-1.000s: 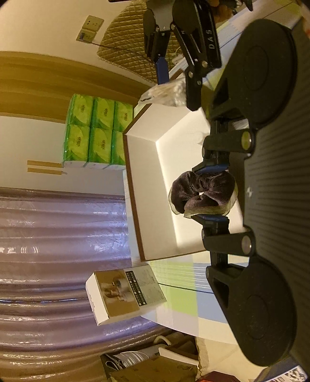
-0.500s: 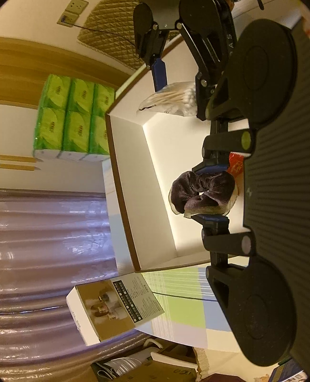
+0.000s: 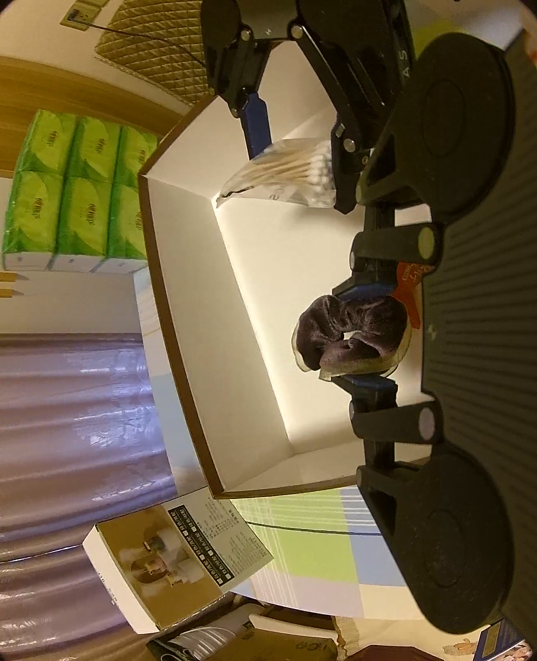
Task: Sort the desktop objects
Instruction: 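Carry the scrunchie and cotton swab bag over the box with both tools, then open both tools to drop the scrunchie and swab bag into the box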
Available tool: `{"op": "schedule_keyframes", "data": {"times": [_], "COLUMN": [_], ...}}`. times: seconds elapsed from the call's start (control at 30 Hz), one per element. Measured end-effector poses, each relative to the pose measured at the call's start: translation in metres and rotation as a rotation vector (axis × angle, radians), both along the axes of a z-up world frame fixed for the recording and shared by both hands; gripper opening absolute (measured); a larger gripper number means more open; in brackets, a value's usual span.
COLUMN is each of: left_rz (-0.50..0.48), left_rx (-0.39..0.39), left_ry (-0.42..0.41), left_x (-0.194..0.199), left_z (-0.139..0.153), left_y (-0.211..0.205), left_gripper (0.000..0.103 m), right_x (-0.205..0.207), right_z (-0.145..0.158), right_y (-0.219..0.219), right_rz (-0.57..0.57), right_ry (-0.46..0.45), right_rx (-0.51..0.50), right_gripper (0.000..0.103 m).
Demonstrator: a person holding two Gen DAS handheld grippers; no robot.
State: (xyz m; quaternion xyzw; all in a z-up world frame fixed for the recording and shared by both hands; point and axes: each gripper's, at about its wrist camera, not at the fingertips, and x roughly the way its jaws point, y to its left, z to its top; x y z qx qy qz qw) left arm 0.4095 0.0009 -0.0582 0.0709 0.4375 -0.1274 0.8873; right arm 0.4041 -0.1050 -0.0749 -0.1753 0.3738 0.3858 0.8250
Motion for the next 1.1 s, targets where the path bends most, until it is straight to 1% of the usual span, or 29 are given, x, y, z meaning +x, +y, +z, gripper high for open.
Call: {"op": "schedule_keyframes", "data": {"times": [0.1,0.2,0.23,0.27,0.43,0.8,0.87,0.9,0.93,1.0,1.1], "left_rz": [-0.008,-0.003,0.001,0.005,0.011,0.024,0.027,0.027,0.029,0.032,0.038], "left_rx": [0.01,0.009,0.005,0.0,-0.002,-0.002,-0.002,-0.003,-0.003,-0.005,-0.01], "left_ry": [-0.009,-0.018,-0.023,-0.027,-0.045,-0.055,-0.057,-0.058,-0.06,-0.062,-0.066], "left_x": [0.001,0.001,0.002,0.002,0.0,-0.005,-0.006,-0.006,-0.007,-0.007,-0.009], "left_z": [0.001,0.003,0.005,0.007,0.013,0.017,0.018,0.018,0.019,0.02,0.023], "left_y": [-0.002,-0.002,-0.002,-0.001,0.001,0.003,0.004,0.005,0.005,0.007,0.008], "left_gripper": [0.034,0.048,0.054,0.057,0.057,0.057,0.057,0.057,0.057,0.057,0.057], "right_x": [0.002,0.003,0.004,0.004,0.004,0.001,0.001,0.0,-0.001,-0.003,-0.004], "right_z": [-0.003,-0.004,-0.004,-0.004,-0.004,-0.002,-0.001,-0.001,0.0,0.002,0.005], "right_y": [0.0,-0.001,-0.001,-0.001,-0.002,0.002,0.003,0.003,0.003,0.002,0.0], "right_rz": [-0.004,-0.008,-0.01,-0.011,-0.011,-0.011,-0.019,-0.027,-0.035,-0.04,-0.055], "right_ry": [0.006,0.009,0.01,0.011,0.012,0.001,-0.012,-0.026,-0.041,-0.061,-0.06], "right_rx": [-0.004,-0.004,-0.003,-0.002,0.0,0.004,0.007,0.007,0.006,0.014,0.018], "right_gripper": [0.068,0.068,0.068,0.068,0.068,0.068,0.077,0.086,0.092,0.094,0.095]}}
